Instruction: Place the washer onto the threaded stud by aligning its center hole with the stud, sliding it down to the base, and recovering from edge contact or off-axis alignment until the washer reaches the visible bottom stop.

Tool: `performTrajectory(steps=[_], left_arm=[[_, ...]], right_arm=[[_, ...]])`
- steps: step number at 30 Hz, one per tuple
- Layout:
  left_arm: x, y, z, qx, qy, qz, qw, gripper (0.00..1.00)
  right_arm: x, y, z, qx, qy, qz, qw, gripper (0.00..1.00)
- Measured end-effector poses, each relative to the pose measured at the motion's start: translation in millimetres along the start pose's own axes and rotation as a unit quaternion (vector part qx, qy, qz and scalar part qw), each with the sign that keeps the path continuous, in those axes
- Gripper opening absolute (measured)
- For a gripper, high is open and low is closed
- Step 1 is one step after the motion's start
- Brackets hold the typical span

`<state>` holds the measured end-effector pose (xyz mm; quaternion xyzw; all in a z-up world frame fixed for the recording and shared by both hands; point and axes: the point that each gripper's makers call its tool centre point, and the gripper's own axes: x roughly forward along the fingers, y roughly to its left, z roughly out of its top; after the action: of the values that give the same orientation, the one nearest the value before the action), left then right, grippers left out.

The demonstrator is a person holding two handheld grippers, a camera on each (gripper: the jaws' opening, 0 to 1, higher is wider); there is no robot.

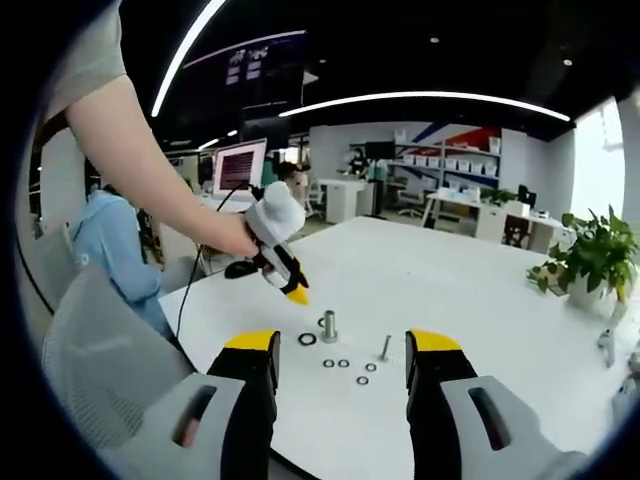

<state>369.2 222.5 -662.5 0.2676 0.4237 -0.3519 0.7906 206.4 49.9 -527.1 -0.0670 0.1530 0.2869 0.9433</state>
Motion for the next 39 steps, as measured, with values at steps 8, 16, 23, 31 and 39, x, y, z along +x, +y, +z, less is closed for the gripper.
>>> performTrajectory(steps=[8,16,23,31,39], left_arm=[[28,-1.5,-4.8,0.064,0.054,-0.017,0.9964,0.28],[48,3.9,-14.3,0.042,0.078,-0.045,0.9950,0.28],[60,4.9,-15.4,0.051,0.091,-0.059,0.9928,0.29],[71,0.9,-13.8,0.106,0.102,-0.079,0.9859,0.29],[80,1.1,-10.4,0.141,0.114,-0.094,0.9788,0.29]], right_arm=[[0,-5,-2.0,0.001,0.004,-0.011,0.9999,0.53],[-1,-9,-4.2,0.004,0.008,-0.020,0.9998,0.53],[-1,-14,-6.5,0.009,0.013,-0.029,0.9995,0.53],[-1,-16,-8.0,0.012,0.015,-0.034,0.9993,0.53],[-1,-18,-9.5,0.012,0.019,-0.037,0.9991,0.53]])
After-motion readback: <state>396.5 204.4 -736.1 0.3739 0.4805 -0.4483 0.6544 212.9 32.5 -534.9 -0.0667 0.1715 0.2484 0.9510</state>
